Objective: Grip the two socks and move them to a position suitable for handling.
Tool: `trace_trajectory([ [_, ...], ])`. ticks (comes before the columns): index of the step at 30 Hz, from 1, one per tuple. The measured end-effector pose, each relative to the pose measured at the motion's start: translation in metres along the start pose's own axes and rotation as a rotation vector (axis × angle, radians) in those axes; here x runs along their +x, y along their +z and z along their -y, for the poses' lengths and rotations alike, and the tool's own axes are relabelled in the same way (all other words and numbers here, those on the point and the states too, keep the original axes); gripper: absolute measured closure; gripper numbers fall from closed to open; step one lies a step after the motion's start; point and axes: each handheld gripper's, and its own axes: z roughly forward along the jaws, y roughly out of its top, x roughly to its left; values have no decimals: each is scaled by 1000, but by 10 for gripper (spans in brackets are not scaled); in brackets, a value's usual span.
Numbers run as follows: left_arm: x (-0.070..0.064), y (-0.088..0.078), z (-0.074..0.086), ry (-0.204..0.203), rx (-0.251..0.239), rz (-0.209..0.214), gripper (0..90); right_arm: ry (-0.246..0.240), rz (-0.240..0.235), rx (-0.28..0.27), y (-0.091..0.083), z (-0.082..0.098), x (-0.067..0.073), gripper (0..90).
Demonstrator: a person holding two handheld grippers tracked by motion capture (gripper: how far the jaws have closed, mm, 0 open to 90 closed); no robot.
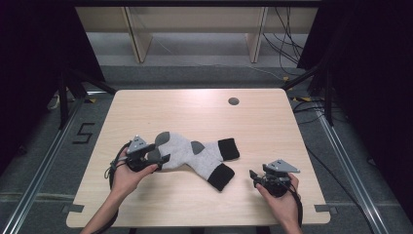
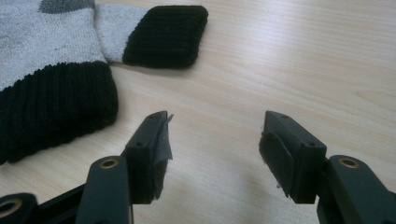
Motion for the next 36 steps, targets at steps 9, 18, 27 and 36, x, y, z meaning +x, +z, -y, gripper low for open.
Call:
trace_trajectory([
  [9,2,26,-14,46,65,22,228,-2,-19,12,2,-1,1,421],
  [18,9,46,-24,56,104,3,234,-15,-47,9,14,-19,9,419],
  [27,24,45,-28,29,111,-57,249,-38,-102,68,44,-53,23,412],
  [36,47,42,-22,-3,131,-123,265,-6,-95,121,71,-72,33,408],
])
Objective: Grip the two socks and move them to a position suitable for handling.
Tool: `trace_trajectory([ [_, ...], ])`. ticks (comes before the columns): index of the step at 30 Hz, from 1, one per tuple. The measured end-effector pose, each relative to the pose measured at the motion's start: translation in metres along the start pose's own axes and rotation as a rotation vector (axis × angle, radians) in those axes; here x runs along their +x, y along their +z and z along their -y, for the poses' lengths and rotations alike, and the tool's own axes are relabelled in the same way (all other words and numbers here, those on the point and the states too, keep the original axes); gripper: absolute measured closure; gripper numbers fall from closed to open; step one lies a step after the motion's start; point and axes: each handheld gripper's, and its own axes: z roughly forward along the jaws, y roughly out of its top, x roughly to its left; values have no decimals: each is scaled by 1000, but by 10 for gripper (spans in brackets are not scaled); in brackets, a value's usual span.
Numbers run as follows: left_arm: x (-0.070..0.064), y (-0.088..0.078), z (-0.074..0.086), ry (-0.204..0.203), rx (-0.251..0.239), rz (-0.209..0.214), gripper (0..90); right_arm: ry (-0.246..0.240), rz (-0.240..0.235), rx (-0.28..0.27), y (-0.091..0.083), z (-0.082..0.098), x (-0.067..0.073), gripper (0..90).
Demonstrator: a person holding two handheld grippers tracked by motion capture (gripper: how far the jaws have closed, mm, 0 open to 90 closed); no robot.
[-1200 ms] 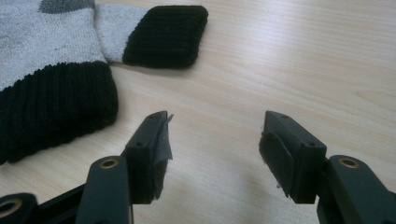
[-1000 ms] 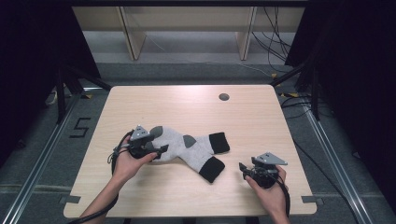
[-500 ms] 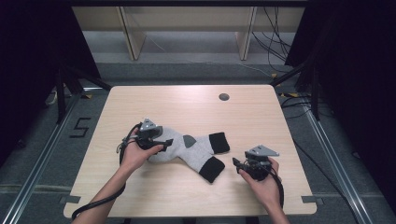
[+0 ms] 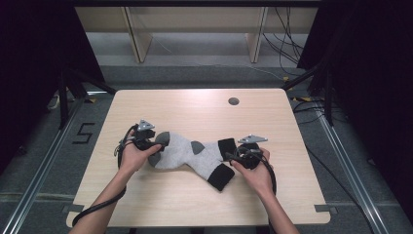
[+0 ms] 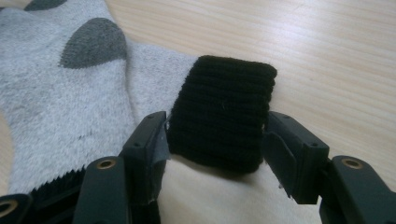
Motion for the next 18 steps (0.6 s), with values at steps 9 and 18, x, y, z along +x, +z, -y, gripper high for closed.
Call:
trace_trajectory([
  [9,12,11,7,-86,31,5,318,22,34,36,11,-8,-7,408],
  [18,15,24,8,-83,81,26,392,42,30,78,21,-8,-11,464],
])
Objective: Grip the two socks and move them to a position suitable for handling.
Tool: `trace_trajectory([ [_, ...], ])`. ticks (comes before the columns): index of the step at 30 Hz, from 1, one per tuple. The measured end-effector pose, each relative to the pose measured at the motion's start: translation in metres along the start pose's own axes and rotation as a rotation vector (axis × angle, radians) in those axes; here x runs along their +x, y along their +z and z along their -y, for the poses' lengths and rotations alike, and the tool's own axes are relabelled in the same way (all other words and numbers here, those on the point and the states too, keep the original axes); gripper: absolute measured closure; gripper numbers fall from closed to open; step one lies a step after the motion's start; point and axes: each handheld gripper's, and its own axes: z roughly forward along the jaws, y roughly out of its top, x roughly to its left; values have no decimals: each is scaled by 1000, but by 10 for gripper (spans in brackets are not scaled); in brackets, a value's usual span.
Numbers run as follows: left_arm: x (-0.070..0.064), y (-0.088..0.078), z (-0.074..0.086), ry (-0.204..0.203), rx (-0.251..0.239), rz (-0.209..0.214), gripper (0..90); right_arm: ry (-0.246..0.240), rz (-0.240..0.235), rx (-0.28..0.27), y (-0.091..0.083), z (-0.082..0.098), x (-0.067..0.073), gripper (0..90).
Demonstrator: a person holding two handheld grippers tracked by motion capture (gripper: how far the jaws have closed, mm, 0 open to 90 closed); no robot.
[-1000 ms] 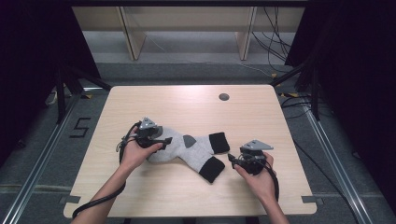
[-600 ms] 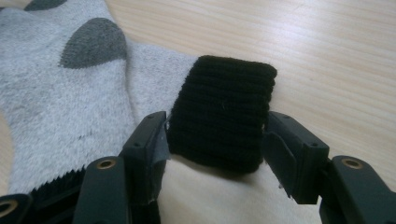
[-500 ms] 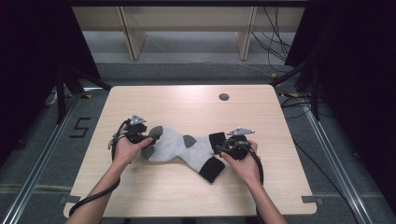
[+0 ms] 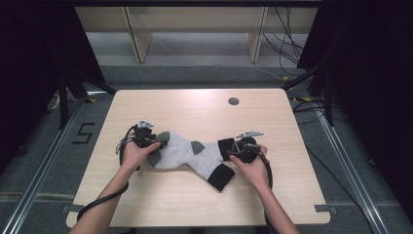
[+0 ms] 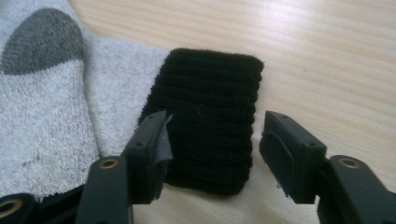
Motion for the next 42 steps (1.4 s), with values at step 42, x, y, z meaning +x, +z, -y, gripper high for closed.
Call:
trace_trajectory([
  [42,-60,-60,39,129,-26,67,408,-65,30,7,-51,26,-12,624],
])
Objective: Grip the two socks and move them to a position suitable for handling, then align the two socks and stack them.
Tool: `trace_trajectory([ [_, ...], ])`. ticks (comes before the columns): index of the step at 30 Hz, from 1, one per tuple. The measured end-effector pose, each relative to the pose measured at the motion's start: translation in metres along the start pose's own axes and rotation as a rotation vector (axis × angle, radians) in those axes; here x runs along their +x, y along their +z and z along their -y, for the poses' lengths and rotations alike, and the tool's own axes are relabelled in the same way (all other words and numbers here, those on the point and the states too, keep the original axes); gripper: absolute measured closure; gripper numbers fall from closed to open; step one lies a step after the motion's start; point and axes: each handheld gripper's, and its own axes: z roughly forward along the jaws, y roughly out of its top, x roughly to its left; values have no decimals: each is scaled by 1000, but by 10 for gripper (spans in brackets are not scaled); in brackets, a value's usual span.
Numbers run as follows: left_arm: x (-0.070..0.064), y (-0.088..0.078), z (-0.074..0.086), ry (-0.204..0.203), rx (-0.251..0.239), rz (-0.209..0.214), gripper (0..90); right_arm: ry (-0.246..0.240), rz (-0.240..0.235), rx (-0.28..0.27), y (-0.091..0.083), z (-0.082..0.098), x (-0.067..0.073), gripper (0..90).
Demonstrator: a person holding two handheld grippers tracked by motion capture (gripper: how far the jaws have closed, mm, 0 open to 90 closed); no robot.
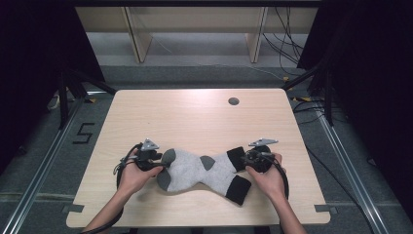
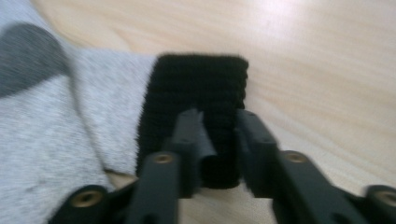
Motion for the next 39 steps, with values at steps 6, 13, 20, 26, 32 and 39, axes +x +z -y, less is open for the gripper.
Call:
trace_trajectory([
  [6,4,-35,15,53,-50,-6,397,-41,-36,-13,-29,16,2,577],
  [13,5,-57,43,77,-98,35,414,-69,-80,0,-36,43,2,543],
  [20,3,-59,47,66,-107,21,383,-34,-99,7,-38,48,7,518],
  [26,-5,-64,50,106,-109,39,414,-133,-135,30,-39,47,18,518],
  [32,-16,-62,46,164,-95,67,444,-121,-154,6,-47,49,32,575],
  [39,-29,-62,47,226,-91,91,470,-213,-171,6,-50,57,50,608],
])
